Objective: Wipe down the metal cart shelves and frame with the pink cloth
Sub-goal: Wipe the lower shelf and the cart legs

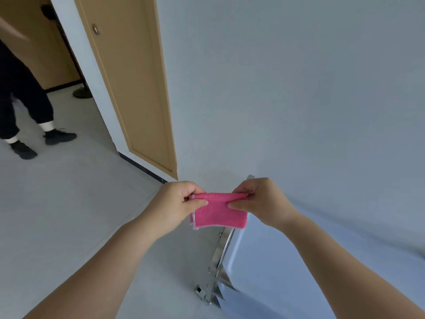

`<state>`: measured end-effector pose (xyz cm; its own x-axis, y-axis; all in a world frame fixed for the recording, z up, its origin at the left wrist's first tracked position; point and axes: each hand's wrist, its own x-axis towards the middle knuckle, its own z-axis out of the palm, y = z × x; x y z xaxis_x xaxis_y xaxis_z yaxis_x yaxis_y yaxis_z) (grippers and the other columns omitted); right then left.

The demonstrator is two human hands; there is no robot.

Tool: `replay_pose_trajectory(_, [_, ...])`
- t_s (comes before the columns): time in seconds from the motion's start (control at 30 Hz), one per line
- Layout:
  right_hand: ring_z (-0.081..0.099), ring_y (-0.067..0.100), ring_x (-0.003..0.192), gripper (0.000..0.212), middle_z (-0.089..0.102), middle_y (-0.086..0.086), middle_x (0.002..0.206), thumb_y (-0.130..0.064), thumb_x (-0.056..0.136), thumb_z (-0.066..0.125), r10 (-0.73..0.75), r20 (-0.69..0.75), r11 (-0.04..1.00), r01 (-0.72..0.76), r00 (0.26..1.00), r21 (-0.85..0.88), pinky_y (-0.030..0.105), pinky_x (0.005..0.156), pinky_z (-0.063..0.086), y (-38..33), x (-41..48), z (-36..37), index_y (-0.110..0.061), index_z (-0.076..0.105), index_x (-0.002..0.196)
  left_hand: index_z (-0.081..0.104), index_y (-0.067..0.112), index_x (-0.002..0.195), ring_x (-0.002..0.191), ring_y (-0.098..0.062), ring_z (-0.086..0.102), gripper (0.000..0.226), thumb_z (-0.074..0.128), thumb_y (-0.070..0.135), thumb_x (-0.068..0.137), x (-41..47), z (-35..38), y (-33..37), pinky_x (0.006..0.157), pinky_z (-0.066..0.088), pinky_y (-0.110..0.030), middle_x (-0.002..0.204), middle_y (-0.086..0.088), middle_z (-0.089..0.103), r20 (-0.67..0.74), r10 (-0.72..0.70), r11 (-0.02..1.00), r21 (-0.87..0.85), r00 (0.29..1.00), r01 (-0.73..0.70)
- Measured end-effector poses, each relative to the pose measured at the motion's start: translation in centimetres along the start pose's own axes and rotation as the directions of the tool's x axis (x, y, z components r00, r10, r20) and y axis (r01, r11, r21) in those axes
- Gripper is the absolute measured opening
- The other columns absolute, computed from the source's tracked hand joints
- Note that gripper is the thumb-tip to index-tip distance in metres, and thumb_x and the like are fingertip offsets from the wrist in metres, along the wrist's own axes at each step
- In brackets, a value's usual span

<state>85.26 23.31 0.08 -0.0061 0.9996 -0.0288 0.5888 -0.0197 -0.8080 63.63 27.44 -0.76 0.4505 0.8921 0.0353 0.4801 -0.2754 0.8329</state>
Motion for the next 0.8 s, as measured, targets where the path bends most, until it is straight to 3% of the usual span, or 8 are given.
replay_pose_trajectory(0.13, [0.053,-0.002,0.059,0.025,0.061,-0.015,0.065,-0.014,0.076,0.077,0.013,-0.081,0.999,-0.017,0.997,-0.039,0.011,0.057,0.042,1.4,2.9,-3.2,-0.034,0.063,0.071,0.071,0.023,0.086,0.071,-0.011,0.064,0.009,0.068,0.015,0.084,6.0,1.1,0.7,0.067,0.049,-0.021,0.078,0.0,0.07,0.065,0.06,0.996,-0.063,0.996,-0.056])
replay_pose_trajectory(0.27, [0.056,0.01,0.069,0.018,0.065,-0.005,0.076,-0.012,0.081,0.071,0.065,-0.165,0.998,-0.068,0.984,-0.016,0.021,0.066,0.047,3.0,5.2,-4.0,-0.029,0.064,0.08,0.07,0.024,0.088,0.066,0.0,0.06,0.012,0.067,0.012,0.086,11.3,1.3,0.0,0.063,0.045,-0.012,0.074,0.006,0.068,0.153,0.127,0.987,-0.113,0.98,-0.11])
replay_pose_trajectory(0.43, [0.056,0.004,0.071,0.023,0.064,-0.01,0.077,-0.008,0.083,0.068,0.186,-0.263,0.982,-0.189,0.947,0.013,0.015,0.068,0.046,3.8,8.5,-2.6,-0.031,0.063,0.085,0.066,0.032,0.085,0.066,0.003,0.06,0.022,0.068,0.011,0.084,17.5,0.8,-2.6,0.064,0.043,-0.006,0.073,0.017,0.067,0.259,0.228,0.97,-0.14,0.939,-0.197])
replay_pose_trajectory(0.57, [0.058,0.003,0.073,0.032,0.064,-0.013,0.077,-0.004,0.081,0.067,0.308,-0.365,0.948,-0.316,0.878,0.04,0.015,0.069,0.047,2.5,11.4,0.2,-0.036,0.062,0.082,0.067,0.03,0.086,0.065,-0.001,0.06,0.023,0.068,0.007,0.083,22.4,-1.5,-5.7,0.063,0.043,-0.007,0.073,0.013,0.068,0.376,0.296,0.95,-0.207,0.878,-0.232])
replay_pose_trajectory(0.63, [0.056,0.0,0.07,0.032,0.063,-0.015,0.076,-0.001,0.08,0.066,0.367,-0.419,0.926,-0.369,0.83,0.081,0.012,0.068,0.046,1.1,12.7,2.0,-0.032,0.063,0.083,0.067,0.029,0.085,0.063,0.001,0.058,0.022,0.068,0.008,0.083,24.2,-3.1,-6.7,0.062,0.042,-0.007,0.069,0.017,0.065,0.442,0.338,0.939,-0.225,0.831,-0.262])
replay_pose_trajectory(0.8, [0.057,-0.005,0.068,0.029,0.064,-0.014,0.074,0.0,0.079,0.065,0.437,-0.54,0.888,-0.441,0.719,0.13,0.009,0.066,0.045,-1.1,15.0,5.0,-0.029,0.066,0.085,0.068,0.025,0.086,0.06,-0.003,0.058,0.019,0.068,0.007,0.084,28.1,-5.4,-8.3,0.06,0.043,-0.009,0.067,0.01,0.064,0.541,0.417,0.908,-0.277,0.73,-0.313])
